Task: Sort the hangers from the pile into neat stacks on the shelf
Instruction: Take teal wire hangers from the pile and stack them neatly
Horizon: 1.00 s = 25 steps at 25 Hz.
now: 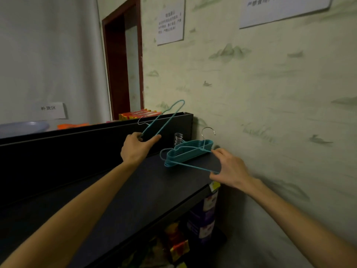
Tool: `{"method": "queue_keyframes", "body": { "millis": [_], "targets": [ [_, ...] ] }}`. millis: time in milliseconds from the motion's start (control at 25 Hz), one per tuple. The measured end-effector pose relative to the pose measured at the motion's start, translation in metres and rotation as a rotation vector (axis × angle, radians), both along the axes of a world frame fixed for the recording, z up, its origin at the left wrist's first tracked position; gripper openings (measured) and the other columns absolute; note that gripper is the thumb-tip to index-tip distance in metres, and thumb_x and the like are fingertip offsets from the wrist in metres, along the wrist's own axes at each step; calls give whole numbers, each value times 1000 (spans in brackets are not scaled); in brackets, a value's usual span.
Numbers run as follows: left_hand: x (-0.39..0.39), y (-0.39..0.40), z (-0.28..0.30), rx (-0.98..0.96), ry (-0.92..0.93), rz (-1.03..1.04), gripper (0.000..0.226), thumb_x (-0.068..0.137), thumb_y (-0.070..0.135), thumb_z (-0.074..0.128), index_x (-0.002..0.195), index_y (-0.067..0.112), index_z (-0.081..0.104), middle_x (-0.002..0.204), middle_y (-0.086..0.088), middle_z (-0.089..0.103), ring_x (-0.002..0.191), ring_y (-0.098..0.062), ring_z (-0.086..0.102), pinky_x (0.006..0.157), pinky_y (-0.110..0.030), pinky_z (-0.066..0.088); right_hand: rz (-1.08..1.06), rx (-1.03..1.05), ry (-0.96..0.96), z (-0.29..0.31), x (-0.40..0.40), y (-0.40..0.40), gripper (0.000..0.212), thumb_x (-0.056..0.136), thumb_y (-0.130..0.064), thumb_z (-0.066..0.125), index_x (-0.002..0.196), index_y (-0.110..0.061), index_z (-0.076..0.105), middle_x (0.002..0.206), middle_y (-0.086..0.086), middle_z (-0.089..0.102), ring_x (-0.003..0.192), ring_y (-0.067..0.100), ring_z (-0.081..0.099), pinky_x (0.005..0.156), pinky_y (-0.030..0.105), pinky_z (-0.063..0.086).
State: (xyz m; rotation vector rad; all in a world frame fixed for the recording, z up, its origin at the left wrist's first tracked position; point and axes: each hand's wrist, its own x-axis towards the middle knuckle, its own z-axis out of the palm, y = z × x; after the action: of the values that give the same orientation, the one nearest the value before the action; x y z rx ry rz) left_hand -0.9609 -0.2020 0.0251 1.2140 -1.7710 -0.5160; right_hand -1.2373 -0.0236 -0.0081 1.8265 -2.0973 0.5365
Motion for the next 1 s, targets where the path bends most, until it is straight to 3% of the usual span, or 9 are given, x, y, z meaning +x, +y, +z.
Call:
{"method": "queue_keyframes", "body": {
  "millis": [80, 240, 400, 560, 800, 1000],
  "targets": [
    [-29, -24, 0, 4, 35, 7, 103, 60, 92, 61, 130, 16, 62, 108, 0, 65, 91, -16, 65, 70, -34, 55, 64, 34, -3, 5, -30, -27, 92, 72, -50, 71, 151, -15, 40, 146, 2, 48, 125, 21, 54, 101, 36, 50],
    [-74, -74, 1, -68, -69, -41, 90, 60, 92, 62, 118, 23, 70, 94, 6, 65, 79, -10, 64, 57, -27, 47, 258, 101, -105, 23, -90, -89, 91, 65, -54, 67, 144, -13, 48, 134, 5, 62, 117, 21, 62, 102, 32, 49],
    [-115, -103, -2, -113, -134, -13, 93, 60, 89, 66, 127, 24, 65, 106, 7, 59, 87, -6, 59, 64, -26, 48, 371, 137, -94, 29, -133, -148, 90, 64, -56, 62, 141, -10, 51, 128, 6, 66, 111, 21, 64, 97, 25, 47],
    [-145, -112, -12, -127, -125, 21, 88, 68, 82, 68, 132, 21, 62, 105, 9, 56, 80, -6, 60, 67, -26, 52, 497, 192, -18, 28, -162, -192, 87, 70, -51, 64, 144, -9, 47, 135, 7, 61, 118, 20, 60, 102, 26, 45],
    [-153, -110, -29, -160, -199, 161, 91, 70, 83, 63, 136, 20, 59, 108, 13, 53, 79, -5, 61, 68, -25, 55, 722, 250, 86, 26, -180, -253, 84, 75, -48, 62, 148, -13, 42, 137, 2, 58, 120, 15, 57, 102, 25, 47],
    [-149, -101, -38, -213, -255, 340, 90, 73, 85, 58, 136, 21, 58, 108, 15, 51, 79, -2, 58, 60, -21, 47, 895, 203, 9, 5, -187, -286, 77, 79, -48, 63, 146, -16, 44, 135, -1, 59, 119, 11, 57, 104, 27, 48]
  ]
}}
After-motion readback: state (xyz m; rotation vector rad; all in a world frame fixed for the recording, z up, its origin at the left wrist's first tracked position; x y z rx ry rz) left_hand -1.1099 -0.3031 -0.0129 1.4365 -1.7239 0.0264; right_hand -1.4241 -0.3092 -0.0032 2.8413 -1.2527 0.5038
